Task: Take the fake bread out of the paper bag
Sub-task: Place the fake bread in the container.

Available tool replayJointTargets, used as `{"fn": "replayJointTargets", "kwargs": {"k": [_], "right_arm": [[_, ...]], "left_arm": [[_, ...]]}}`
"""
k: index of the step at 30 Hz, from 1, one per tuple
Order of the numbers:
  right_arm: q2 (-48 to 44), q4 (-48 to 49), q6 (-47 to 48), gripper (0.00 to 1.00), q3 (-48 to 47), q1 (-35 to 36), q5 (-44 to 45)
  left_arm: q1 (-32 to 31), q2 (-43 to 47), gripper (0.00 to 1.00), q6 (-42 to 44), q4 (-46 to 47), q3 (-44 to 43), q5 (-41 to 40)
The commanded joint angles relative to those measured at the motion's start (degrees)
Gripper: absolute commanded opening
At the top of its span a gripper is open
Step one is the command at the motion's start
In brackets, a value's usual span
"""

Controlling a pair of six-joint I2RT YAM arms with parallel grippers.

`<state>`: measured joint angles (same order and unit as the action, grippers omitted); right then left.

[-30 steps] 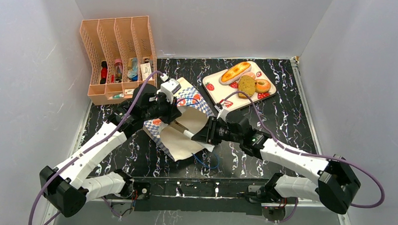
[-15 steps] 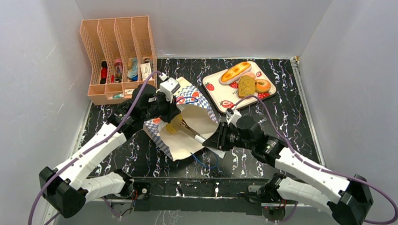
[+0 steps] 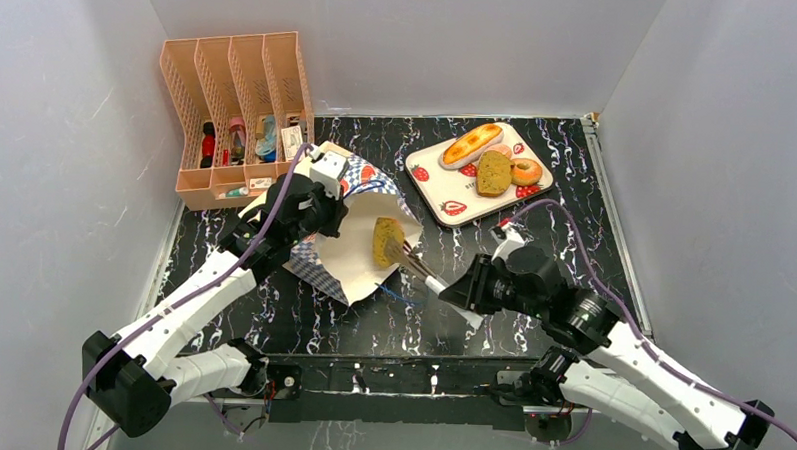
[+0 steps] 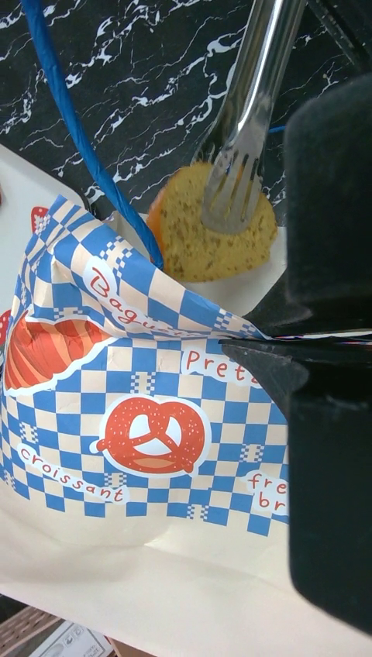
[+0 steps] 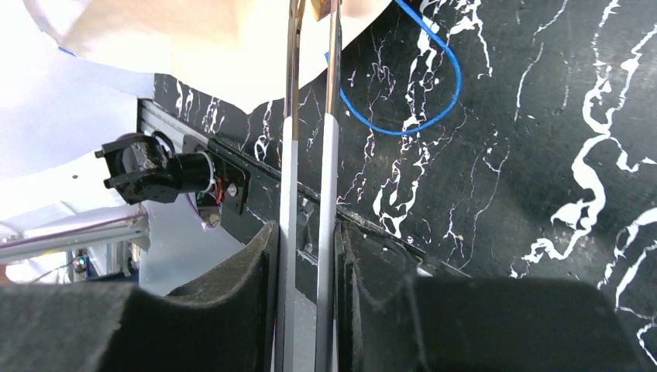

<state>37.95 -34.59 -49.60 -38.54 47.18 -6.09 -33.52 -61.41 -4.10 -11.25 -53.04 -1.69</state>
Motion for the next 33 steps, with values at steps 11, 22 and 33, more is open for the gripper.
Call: {"fn": "replayJointTargets", "kwargs": {"k": [11, 22, 33], "right_arm": [[-7.98, -7.67, -8.63, 0.0, -11.58, -0.16, 12.46], [-3.69, -7.78, -10.16, 0.0, -18.07, -0.16, 23.0], [12.26, 3.51, -6.63, 0.0, -19.69, -0.56, 27.07]], "left_arm": [[-0.11, 4.35, 0.0, -0.62, 2.58, 4.17, -6.61], [-0.06, 7.12, 0.0, -0.63, 1.78, 6.99, -3.82], [-0.08, 10.27, 0.0, 0.01, -1.23, 5.95, 1.42]]}}
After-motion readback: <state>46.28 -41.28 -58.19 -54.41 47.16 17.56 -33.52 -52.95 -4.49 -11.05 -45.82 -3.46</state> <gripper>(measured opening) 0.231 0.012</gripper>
